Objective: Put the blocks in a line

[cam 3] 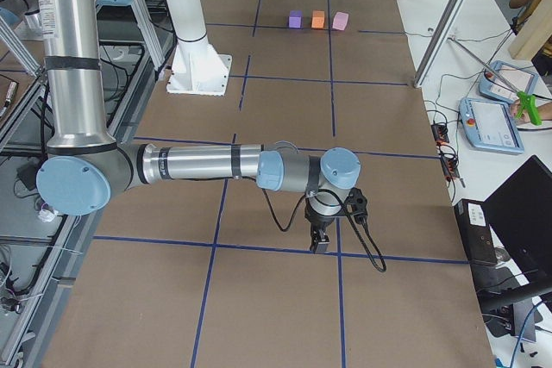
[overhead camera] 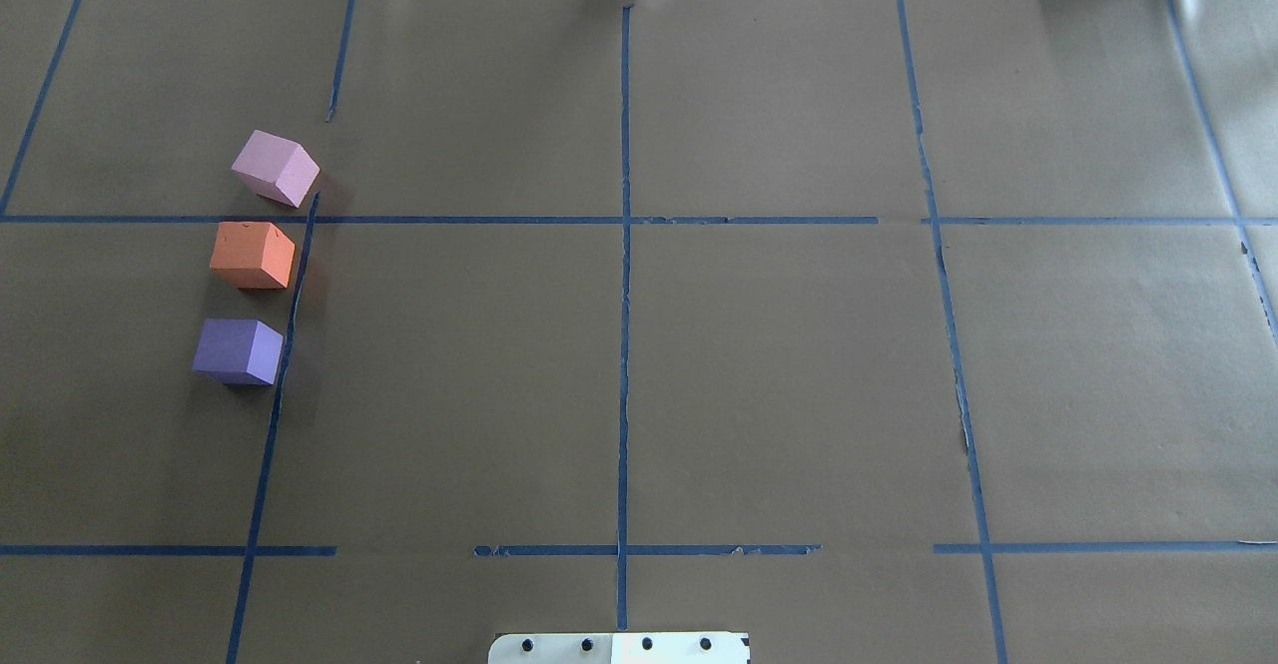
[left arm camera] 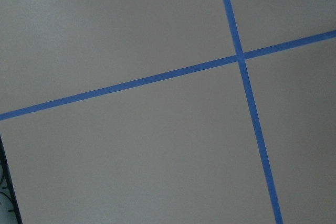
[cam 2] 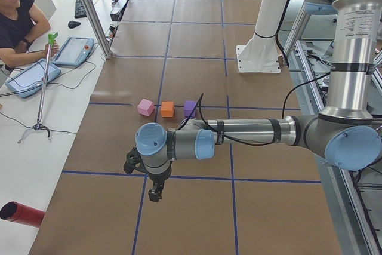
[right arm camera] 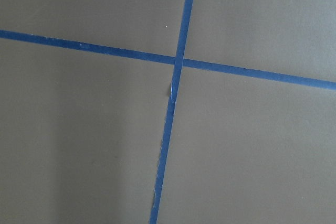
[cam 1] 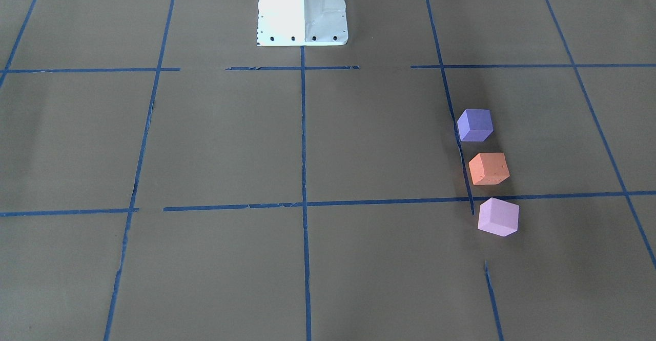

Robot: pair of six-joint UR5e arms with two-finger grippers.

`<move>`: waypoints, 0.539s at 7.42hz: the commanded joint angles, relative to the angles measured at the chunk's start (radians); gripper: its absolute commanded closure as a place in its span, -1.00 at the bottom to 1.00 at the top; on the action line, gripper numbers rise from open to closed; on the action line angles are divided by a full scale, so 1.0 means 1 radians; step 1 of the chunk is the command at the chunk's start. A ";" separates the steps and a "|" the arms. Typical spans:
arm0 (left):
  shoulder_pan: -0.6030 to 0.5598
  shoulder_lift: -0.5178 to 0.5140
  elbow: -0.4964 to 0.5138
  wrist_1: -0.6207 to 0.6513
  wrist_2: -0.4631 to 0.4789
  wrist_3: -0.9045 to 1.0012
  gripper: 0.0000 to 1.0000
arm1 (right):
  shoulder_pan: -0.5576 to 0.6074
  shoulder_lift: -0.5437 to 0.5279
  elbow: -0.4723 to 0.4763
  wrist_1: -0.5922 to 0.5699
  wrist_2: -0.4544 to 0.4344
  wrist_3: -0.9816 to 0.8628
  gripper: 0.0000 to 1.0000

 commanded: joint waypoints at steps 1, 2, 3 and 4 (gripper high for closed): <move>-0.004 0.001 -0.038 0.020 -0.086 -0.058 -1.00 | 0.000 0.000 0.000 0.000 0.000 0.000 -1.00; -0.004 -0.002 -0.068 0.046 -0.088 -0.124 -1.00 | 0.000 0.000 0.000 0.000 0.000 0.000 -1.00; -0.003 -0.002 -0.068 0.054 -0.089 -0.129 -1.00 | 0.000 0.000 0.000 0.000 0.000 0.000 -1.00; -0.003 -0.002 -0.071 0.053 -0.089 -0.130 -1.00 | 0.000 0.000 0.000 0.000 0.000 0.000 -1.00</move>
